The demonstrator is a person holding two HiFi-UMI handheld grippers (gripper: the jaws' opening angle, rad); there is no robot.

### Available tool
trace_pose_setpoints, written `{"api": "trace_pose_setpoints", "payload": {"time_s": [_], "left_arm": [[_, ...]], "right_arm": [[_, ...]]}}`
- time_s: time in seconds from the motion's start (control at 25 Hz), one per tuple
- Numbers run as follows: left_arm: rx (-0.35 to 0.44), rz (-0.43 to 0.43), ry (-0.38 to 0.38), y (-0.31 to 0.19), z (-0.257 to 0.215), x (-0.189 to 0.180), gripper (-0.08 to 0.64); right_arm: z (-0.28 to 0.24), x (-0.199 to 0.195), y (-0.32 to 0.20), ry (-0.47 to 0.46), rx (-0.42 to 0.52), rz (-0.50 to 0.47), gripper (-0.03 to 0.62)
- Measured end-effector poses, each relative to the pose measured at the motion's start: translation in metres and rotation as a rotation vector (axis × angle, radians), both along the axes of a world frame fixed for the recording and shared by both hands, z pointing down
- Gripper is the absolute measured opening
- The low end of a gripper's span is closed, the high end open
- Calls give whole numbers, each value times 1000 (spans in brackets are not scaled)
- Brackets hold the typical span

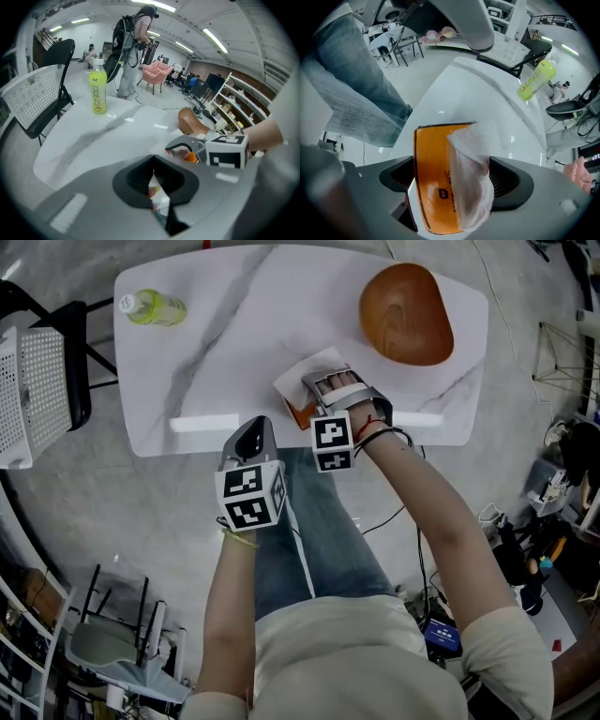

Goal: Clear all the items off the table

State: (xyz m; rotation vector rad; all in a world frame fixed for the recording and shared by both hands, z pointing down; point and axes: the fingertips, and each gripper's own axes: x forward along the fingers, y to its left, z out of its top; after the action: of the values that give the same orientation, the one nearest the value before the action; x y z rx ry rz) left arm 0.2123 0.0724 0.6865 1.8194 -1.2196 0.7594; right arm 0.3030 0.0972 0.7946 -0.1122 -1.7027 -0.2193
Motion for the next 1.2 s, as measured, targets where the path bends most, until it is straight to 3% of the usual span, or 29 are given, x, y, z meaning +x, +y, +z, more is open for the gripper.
{"api": "trace_pose_setpoints", "payload": {"time_s": [0.56, 0.88, 1.2], "left_arm": [[-17, -10, 5, 1, 7, -2, 9], [-8, -15, 0, -2, 6, -5, 9], [-1, -5, 2, -2, -3, -4, 9]], "right_arm": [[21, -5, -2, 25, 12, -37, 476], [18, -4, -2, 42, 32, -23, 374], [3, -5, -8, 18, 59, 94, 295]]}}
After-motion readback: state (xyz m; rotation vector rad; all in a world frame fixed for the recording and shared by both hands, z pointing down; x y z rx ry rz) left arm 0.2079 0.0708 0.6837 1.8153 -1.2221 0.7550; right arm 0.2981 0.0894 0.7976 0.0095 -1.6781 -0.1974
